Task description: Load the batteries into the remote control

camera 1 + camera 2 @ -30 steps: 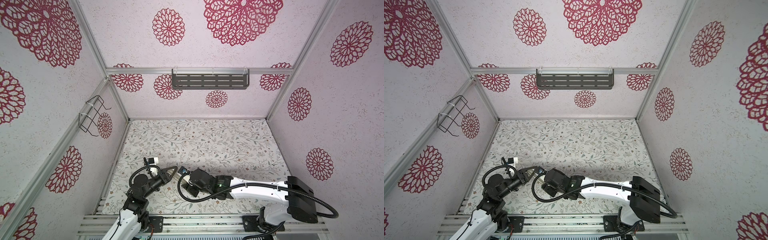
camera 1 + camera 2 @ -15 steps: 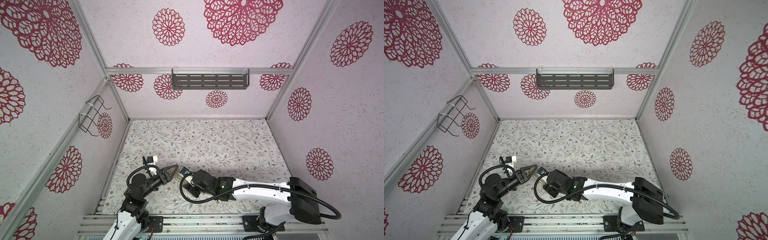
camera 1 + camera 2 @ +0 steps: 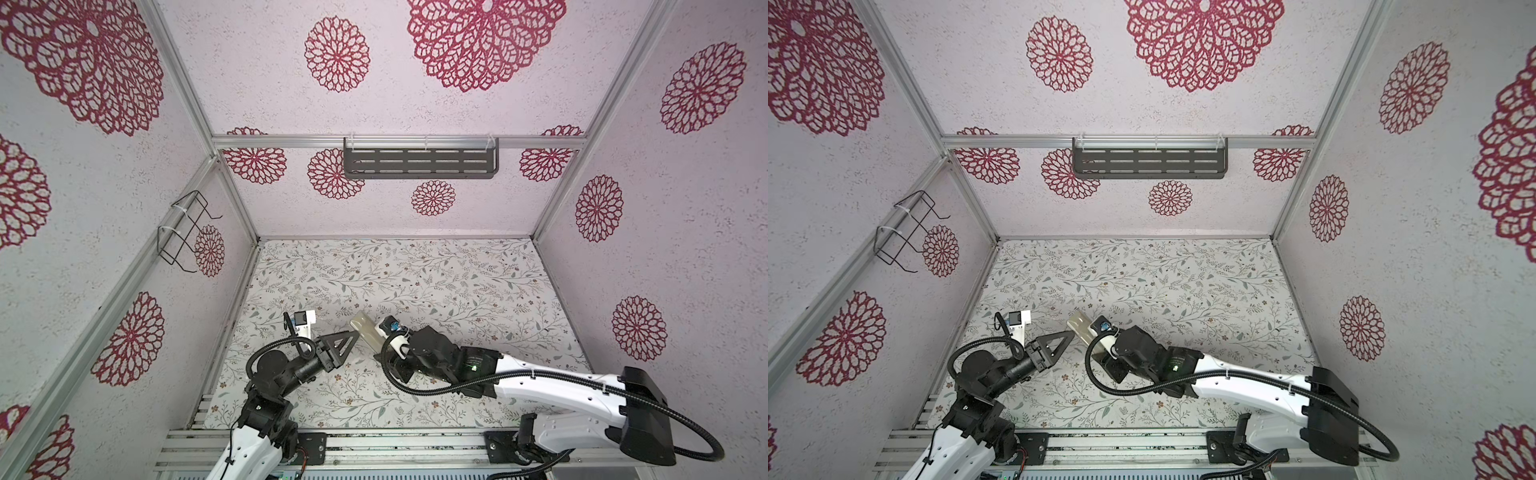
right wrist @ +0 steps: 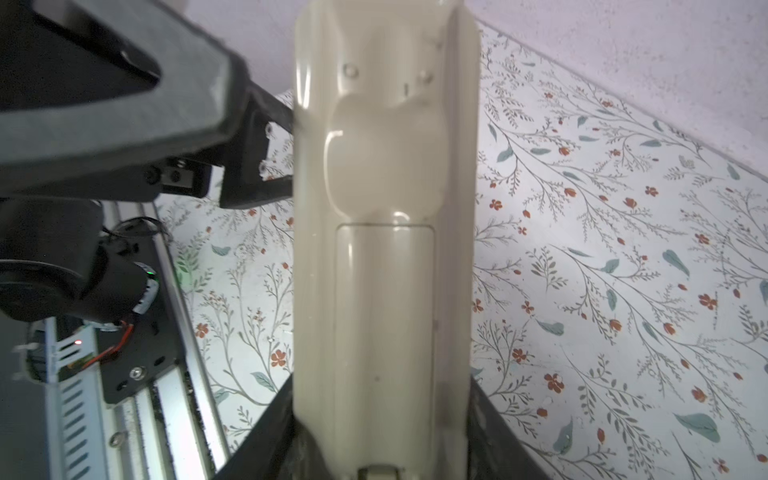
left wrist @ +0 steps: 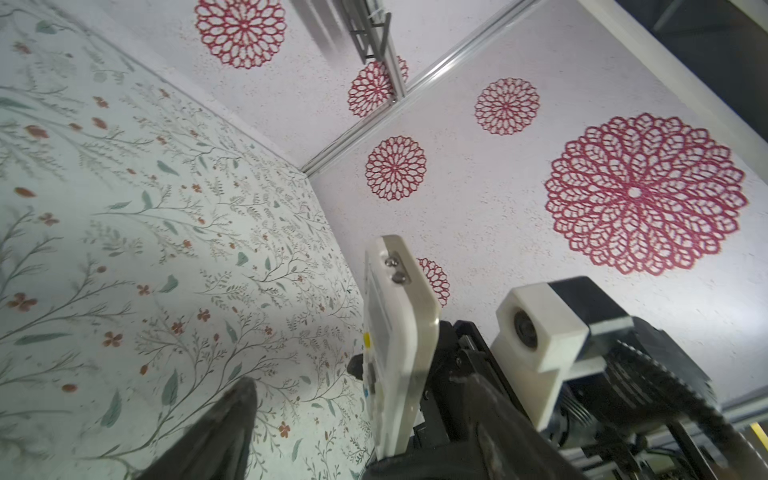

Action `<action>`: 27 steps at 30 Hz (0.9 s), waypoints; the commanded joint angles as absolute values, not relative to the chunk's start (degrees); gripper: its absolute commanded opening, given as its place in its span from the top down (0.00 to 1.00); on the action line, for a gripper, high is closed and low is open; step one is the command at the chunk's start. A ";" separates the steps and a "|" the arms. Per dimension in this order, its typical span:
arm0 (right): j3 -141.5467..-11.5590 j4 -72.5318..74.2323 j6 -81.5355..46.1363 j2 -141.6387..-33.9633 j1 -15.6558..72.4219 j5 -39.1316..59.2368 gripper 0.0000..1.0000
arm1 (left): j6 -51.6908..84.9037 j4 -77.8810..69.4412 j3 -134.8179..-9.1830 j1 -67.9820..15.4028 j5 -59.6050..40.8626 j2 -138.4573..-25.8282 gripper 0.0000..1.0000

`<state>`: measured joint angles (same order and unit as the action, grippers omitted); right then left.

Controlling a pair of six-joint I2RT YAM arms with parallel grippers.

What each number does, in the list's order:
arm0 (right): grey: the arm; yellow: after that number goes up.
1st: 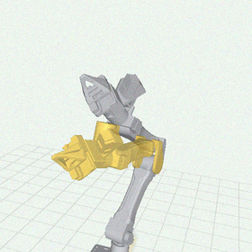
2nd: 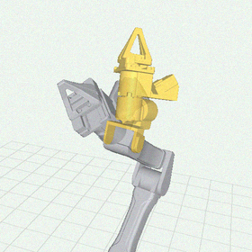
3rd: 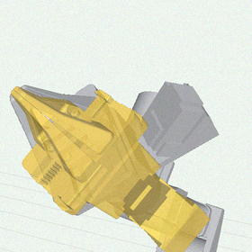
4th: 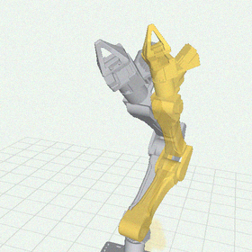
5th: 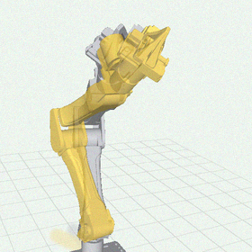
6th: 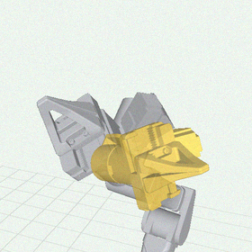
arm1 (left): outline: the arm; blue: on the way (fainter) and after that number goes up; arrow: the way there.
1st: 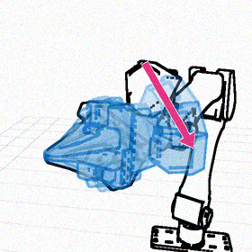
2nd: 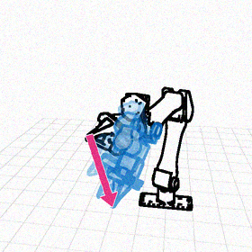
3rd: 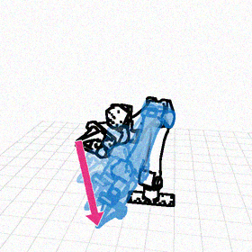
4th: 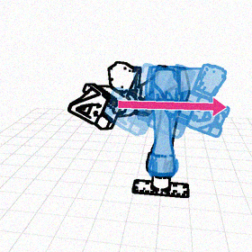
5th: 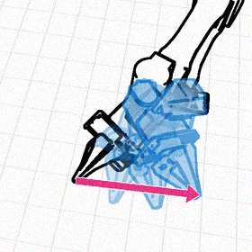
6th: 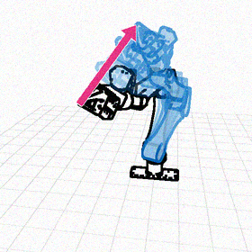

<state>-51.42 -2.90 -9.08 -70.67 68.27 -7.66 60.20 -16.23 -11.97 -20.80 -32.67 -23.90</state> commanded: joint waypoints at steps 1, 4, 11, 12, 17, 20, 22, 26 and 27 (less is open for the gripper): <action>-50.59 3.67 -9.92 -66.62 66.77 -3.23 1.00 | 60.12 -24.21 -13.72 -22.51 -35.55 -23.67 0.18; -49.44 6.12 -10.04 -64.86 66.11 -0.36 1.00 | 60.31 -27.13 -14.12 -24.54 -36.21 -24.86 0.16; -47.20 11.40 -9.16 -62.25 65.72 7.39 1.00 | 58.50 -31.77 -16.66 -29.08 -36.61 -29.72 0.16; -46.90 12.14 -9.23 -61.85 65.66 8.34 1.00 | 58.79 -33.48 -16.87 -29.60 -37.10 -30.77 0.16; -45.98 14.42 -9.60 -60.40 65.48 11.39 1.00 | 57.96 -36.01 -19.22 -32.32 -38.40 -34.66 0.16; -45.79 14.63 -9.67 -59.66 65.39 11.56 1.00 | 56.79 -36.11 -20.38 -33.51 -38.84 -35.52 0.16; -45.57 14.66 -9.84 -59.19 65.26 11.65 1.00 | 56.14 -36.04 -21.07 -34.01 -39.15 -35.77 0.16; -45.18 16.06 -10.95 -58.30 64.45 12.94 1.00 | 55.37 -36.62 -21.90 -34.67 -40.28 -36.80 0.20; -44.97 16.47 -11.39 -58.19 64.18 13.39 1.00 | 55.29 -36.93 -22.12 -34.87 -40.58 -37.09 0.22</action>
